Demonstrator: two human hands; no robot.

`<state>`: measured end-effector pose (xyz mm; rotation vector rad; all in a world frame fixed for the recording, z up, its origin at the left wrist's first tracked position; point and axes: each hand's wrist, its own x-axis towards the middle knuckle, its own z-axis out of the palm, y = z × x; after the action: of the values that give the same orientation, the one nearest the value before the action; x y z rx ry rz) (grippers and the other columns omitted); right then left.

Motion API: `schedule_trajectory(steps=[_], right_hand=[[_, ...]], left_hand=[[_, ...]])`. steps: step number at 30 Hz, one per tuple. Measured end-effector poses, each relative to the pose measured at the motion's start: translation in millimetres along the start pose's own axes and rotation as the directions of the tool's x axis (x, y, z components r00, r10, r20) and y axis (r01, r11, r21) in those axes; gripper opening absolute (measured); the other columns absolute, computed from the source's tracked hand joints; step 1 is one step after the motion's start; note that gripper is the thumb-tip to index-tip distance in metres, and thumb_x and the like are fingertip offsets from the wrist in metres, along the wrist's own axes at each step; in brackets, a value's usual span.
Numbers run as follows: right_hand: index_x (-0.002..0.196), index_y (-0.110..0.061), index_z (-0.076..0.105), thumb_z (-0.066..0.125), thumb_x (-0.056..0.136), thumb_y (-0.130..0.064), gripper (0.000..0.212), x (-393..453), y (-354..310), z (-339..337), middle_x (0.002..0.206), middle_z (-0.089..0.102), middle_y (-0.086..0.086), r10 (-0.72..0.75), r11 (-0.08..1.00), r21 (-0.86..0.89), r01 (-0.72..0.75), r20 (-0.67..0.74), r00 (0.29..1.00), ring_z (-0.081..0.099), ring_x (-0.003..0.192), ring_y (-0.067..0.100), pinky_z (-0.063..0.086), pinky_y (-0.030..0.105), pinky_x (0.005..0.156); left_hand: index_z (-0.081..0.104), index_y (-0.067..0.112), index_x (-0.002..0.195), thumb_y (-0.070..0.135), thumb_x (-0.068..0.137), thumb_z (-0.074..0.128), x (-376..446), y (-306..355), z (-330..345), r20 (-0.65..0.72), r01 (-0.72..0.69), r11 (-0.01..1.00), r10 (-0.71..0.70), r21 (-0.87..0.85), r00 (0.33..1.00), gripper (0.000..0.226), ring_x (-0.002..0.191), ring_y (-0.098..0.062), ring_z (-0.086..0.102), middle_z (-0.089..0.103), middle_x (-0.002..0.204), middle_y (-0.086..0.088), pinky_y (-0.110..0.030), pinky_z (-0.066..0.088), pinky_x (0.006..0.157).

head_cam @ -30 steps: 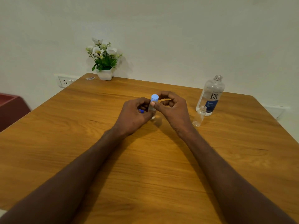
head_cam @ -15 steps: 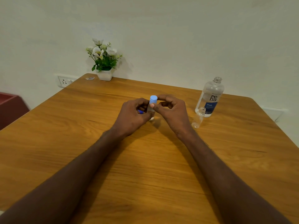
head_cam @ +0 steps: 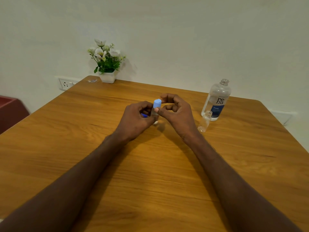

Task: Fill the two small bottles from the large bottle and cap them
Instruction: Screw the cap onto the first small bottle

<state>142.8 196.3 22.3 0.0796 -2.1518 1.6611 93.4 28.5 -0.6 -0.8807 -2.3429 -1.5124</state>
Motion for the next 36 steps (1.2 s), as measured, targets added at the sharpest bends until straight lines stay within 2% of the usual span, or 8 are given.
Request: schedule_trajectory(steps=[13, 17, 21, 25, 27, 30, 33, 36], right_hand=[[0.122, -0.010, 0.065, 0.085, 0.084, -0.012, 0.042, -0.8, -1.2, -0.5, 0.118, 0.067, 0.009, 0.017, 0.999, 0.033, -0.017, 0.014, 1.000, 0.068, 0.091, 0.017, 0.061, 0.033, 0.082], [0.119, -0.009, 0.070, 0.085, 0.085, -0.014, 0.037, -0.9, -0.3, 0.8, 0.116, 0.071, 0.004, 0.006, 1.000, -0.028, -0.006, 0.008, 1.000, 0.068, 0.091, 0.014, 0.060, 0.033, 0.083], [0.122, -0.012, 0.065, 0.085, 0.084, -0.013, 0.043, -1.1, -0.6, 0.0, 0.118, 0.068, 0.007, 0.021, 0.999, 0.047, -0.022, 0.023, 1.000, 0.067, 0.092, 0.016, 0.060, 0.031, 0.082], [0.116, -0.013, 0.070, 0.085, 0.084, -0.015, 0.035, -0.2, 0.1, 0.7, 0.116, 0.071, 0.005, 0.009, 1.000, -0.018, -0.009, 0.009, 1.000, 0.067, 0.091, 0.015, 0.060, 0.034, 0.082], [0.119, -0.011, 0.066, 0.086, 0.084, -0.015, 0.041, -0.3, 1.3, 0.9, 0.116, 0.069, 0.009, 0.029, 0.999, 0.020, -0.029, 0.011, 1.000, 0.068, 0.092, 0.020, 0.061, 0.040, 0.084], [0.129, -0.017, 0.066, 0.084, 0.086, -0.017, 0.047, 0.8, 1.0, -2.5, 0.121, 0.067, 0.009, 0.008, 1.000, 0.027, -0.009, 0.060, 0.998, 0.069, 0.097, 0.024, 0.061, 0.035, 0.086], [0.121, -0.013, 0.075, 0.083, 0.087, -0.017, 0.035, 1.2, 1.5, -1.3, 0.119, 0.072, 0.005, -0.012, 0.999, -0.041, 0.013, 0.026, 1.000, 0.069, 0.101, 0.024, 0.060, 0.034, 0.087], [0.112, -0.011, 0.075, 0.088, 0.082, -0.019, 0.034, 1.9, 2.5, 2.4, 0.106, 0.073, 0.003, 0.034, 0.998, -0.051, -0.035, -0.027, 0.999, 0.066, 0.089, 0.019, 0.059, 0.034, 0.080]], left_hand=[[0.075, 0.011, 0.117, 0.013, 0.090, 0.078, -0.3, 0.4, -1.5, 0.015, -0.022, 1.000, 0.022, 0.002, 1.000, 0.027, 0.092, -0.009, 0.072, 0.077, 0.101, 0.002, -0.020, 0.056, 0.081], [0.075, 0.011, 0.118, 0.013, 0.090, 0.078, -0.8, 1.1, -1.9, 0.023, -0.026, 1.000, 0.026, 0.000, 0.999, 0.028, 0.093, -0.009, 0.072, 0.077, 0.102, 0.002, -0.022, 0.057, 0.082], [0.076, 0.011, 0.117, 0.013, 0.091, 0.077, -0.8, 1.6, -2.1, 0.013, -0.031, 0.999, 0.031, -0.016, 0.999, 0.027, 0.092, -0.011, 0.073, 0.078, 0.100, 0.002, -0.021, 0.057, 0.081], [0.076, 0.011, 0.117, 0.011, 0.089, 0.078, -0.9, 2.0, -2.8, 0.026, -0.028, 0.999, 0.029, -0.027, 0.999, 0.028, 0.091, -0.010, 0.073, 0.078, 0.100, 0.003, -0.021, 0.057, 0.082], [0.076, 0.011, 0.116, 0.011, 0.089, 0.078, -0.9, 2.5, -3.2, 0.029, -0.035, 0.999, 0.036, -0.025, 0.999, 0.027, 0.093, -0.010, 0.073, 0.078, 0.101, 0.003, -0.021, 0.057, 0.083], [0.077, 0.011, 0.116, 0.012, 0.089, 0.078, -1.0, 3.1, -3.9, 0.027, -0.022, 0.999, 0.023, -0.040, 0.999, 0.027, 0.093, -0.010, 0.073, 0.078, 0.101, 0.002, -0.020, 0.057, 0.082], [0.077, 0.012, 0.114, 0.014, 0.090, 0.078, -1.3, 4.4, -3.7, 0.032, -0.010, 0.999, 0.012, -0.048, 0.999, 0.024, 0.090, -0.009, 0.073, 0.078, 0.098, 0.004, -0.018, 0.055, 0.080], [0.078, 0.013, 0.110, 0.014, 0.091, 0.077, -1.8, 6.0, -3.4, 0.043, -0.030, 0.999, 0.031, -0.035, 0.999, 0.018, 0.090, -0.010, 0.073, 0.078, 0.097, 0.003, -0.019, 0.056, 0.079]])
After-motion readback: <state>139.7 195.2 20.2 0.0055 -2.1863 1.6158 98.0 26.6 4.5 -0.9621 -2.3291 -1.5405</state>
